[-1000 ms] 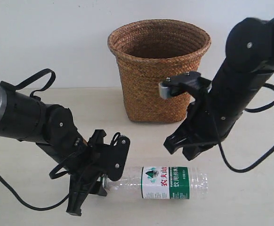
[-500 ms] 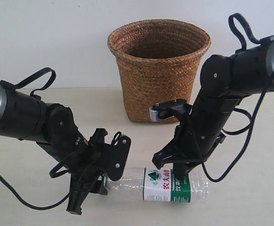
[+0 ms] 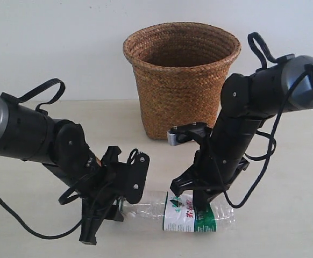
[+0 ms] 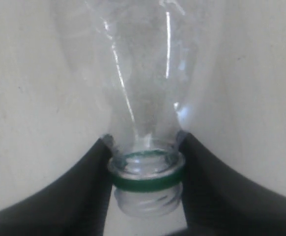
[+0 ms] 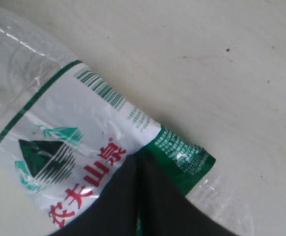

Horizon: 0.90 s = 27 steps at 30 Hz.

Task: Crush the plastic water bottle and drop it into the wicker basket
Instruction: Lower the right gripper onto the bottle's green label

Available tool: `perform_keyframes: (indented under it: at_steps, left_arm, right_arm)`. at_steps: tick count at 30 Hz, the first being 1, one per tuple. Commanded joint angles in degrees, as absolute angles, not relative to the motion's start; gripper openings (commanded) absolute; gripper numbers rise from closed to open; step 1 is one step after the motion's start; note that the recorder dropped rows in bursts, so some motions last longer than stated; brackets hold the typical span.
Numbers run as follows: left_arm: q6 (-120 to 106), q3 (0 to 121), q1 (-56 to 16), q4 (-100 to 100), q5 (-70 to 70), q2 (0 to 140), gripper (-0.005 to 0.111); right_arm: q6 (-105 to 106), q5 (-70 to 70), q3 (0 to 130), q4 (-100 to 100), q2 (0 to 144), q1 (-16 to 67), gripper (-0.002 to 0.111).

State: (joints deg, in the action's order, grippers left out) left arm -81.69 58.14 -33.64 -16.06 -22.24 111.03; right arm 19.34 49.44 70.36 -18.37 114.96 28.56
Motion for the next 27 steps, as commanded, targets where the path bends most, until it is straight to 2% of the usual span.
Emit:
perform_keyframes:
  at_steps: [1, 10, 22, 27]
  left_arm:
    - [-76.31, 58.01, -33.95, -17.59, -17.52, 111.44, 0.004]
    - [-75.02, 58.01, -33.95, -17.59, -17.38, 111.44, 0.004]
    - [-74.49, 58.01, -33.95, -17.35, -17.34, 111.44, 0.004]
    - [-68.65, 58.01, -33.95, -17.35, -12.22, 111.44, 0.004]
  right_arm:
    - [20.08, 55.61, 69.34, -14.68, 123.49, 29.22, 0.0]
    - [19.31, 69.96, 76.11, -13.06, 130.93, 29.22, 0.0]
    - [13.76, 67.49, 82.37, -4.98, 131.99, 29.22, 0.0]
    - [6.15, 64.64, 87.01, 5.17, 125.65, 29.12, 0.0]
